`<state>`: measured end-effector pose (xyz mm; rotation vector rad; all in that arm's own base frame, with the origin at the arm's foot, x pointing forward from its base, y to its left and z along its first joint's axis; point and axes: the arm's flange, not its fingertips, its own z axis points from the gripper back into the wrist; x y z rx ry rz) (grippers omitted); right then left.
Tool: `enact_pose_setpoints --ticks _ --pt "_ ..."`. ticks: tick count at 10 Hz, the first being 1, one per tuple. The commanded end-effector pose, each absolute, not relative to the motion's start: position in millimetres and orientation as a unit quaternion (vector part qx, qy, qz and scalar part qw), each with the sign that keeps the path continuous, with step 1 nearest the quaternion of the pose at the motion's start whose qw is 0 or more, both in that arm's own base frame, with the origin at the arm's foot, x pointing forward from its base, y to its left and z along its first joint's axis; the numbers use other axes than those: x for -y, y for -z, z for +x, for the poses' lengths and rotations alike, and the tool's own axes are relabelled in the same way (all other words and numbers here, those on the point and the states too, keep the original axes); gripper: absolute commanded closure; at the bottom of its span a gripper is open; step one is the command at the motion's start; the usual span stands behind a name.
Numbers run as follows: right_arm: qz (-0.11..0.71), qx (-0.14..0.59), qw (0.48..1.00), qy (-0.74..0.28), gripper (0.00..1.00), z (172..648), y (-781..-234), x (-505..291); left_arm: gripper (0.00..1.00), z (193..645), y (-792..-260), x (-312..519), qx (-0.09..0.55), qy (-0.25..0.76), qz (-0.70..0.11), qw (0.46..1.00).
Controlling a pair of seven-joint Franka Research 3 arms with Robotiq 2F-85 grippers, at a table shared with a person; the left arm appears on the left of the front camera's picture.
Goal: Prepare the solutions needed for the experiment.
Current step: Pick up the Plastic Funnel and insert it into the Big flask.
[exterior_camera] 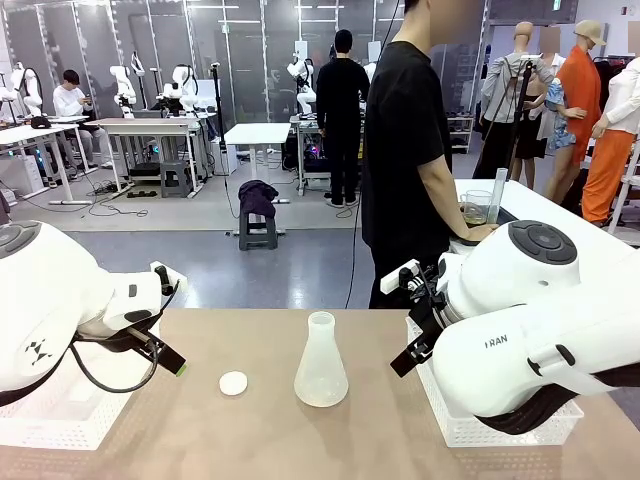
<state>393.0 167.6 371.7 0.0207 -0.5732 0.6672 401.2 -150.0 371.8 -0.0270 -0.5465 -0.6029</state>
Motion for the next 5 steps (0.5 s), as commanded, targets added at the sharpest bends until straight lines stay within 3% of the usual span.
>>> enact_pose_setpoints --ticks 1,5 --pt "0.011 0.277 0.905 -0.322 0.0 393.1 -371.7 -167.5 0.0 401.3 -371.9 150.0 0.266 0.293 -0.013 0.918" --pt "0.011 0.277 0.905 -0.322 0.0 393.1 -371.7 -167.5 0.0 401.3 -371.9 150.0 0.266 0.293 -0.013 0.918"
